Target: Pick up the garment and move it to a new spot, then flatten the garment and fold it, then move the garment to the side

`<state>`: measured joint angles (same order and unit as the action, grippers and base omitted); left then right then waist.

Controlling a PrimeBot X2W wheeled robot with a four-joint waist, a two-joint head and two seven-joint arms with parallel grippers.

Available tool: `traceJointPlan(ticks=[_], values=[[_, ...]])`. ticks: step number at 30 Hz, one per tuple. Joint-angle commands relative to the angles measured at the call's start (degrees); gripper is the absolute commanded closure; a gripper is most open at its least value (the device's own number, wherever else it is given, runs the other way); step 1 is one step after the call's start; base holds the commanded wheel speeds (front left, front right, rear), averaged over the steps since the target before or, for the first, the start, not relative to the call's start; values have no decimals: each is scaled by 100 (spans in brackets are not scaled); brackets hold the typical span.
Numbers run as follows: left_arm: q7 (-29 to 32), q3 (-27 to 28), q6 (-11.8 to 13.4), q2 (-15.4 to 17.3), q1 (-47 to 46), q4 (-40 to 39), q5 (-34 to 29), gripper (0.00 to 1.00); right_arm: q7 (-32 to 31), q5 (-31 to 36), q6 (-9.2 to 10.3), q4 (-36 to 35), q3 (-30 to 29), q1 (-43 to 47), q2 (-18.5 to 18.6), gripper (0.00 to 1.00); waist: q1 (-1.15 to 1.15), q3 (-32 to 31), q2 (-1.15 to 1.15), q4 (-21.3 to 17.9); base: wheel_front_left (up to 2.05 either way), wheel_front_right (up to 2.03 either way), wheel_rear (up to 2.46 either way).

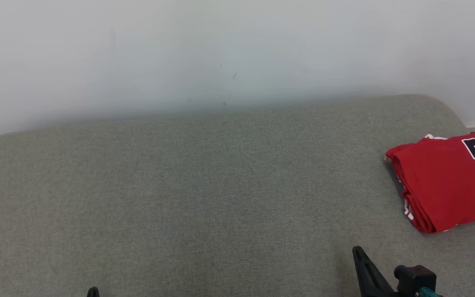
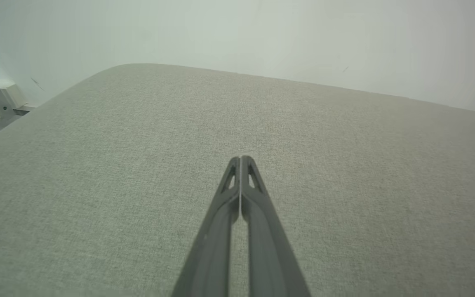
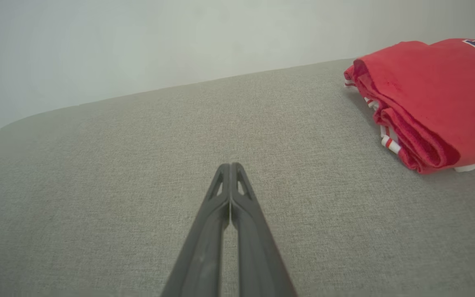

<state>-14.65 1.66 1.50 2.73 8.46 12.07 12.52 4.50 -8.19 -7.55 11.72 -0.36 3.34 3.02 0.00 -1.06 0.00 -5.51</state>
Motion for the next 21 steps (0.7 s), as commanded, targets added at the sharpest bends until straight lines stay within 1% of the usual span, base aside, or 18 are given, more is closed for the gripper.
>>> traceJointPlan(ticks=[1, 13, 21], values=[[86, 42, -31, 5, -81, -12, 250, 100, -35, -284, 0, -42, -21, -70, -2, 100, 0, 2, 0, 10, 0, 0, 0], [406, 103, -173, 7, -304, 5, 1520, 100, -209, -1611, 1, -7, -120, -221, -4, 100, 0, 14, 0, 63, 0, 0, 0], [573, 138, -249, 9, -422, 17, 2172, 100, -299, -2297, 2, 13, -170, -300, -5, 100, 0, 21, 0, 94, 0, 0, 0]])
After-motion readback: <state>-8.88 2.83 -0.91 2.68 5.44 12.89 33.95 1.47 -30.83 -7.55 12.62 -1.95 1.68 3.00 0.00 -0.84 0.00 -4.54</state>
